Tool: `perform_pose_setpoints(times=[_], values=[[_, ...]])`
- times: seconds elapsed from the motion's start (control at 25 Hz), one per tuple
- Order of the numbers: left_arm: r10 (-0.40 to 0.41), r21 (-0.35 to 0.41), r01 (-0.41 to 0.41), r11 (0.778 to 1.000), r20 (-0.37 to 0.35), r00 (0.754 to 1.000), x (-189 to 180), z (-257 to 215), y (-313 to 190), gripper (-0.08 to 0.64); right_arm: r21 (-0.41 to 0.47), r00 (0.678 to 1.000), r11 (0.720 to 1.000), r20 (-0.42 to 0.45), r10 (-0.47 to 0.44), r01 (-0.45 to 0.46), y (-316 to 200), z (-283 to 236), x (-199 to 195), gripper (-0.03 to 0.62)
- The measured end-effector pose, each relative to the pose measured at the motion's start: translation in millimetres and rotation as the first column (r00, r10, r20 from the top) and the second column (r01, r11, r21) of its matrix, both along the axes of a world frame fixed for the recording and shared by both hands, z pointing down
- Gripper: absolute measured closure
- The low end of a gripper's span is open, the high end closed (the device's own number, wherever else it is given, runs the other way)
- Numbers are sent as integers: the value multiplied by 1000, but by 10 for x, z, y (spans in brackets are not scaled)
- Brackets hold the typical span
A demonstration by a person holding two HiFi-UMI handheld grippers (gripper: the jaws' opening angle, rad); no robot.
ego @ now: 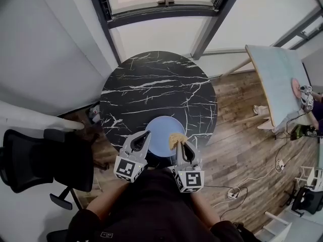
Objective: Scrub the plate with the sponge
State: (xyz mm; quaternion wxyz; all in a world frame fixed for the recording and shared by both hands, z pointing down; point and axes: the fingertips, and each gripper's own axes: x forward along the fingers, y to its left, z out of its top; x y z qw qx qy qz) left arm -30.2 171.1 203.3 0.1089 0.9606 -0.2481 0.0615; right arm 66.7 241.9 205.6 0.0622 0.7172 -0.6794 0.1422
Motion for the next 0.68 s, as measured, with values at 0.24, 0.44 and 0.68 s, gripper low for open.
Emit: perform_pose_setpoints(times=[0.24, 0.44, 0.68], values=[[3, -1, -3, 1000, 1, 1000, 68, -2, -34, 560, 0, 1000, 1000, -7, -2, 2, -32, -13, 71, 574], [-1, 8, 1, 1000, -6, 1000, 129, -32, -54, 560, -3, 1000, 1000, -17, -7, 7, -37, -10, 120, 574], [-5, 1, 5, 1000, -2, 1000, 174, -16, -62, 560, -3, 1000, 1000, -23, -10, 10, -19, -10, 171, 574]])
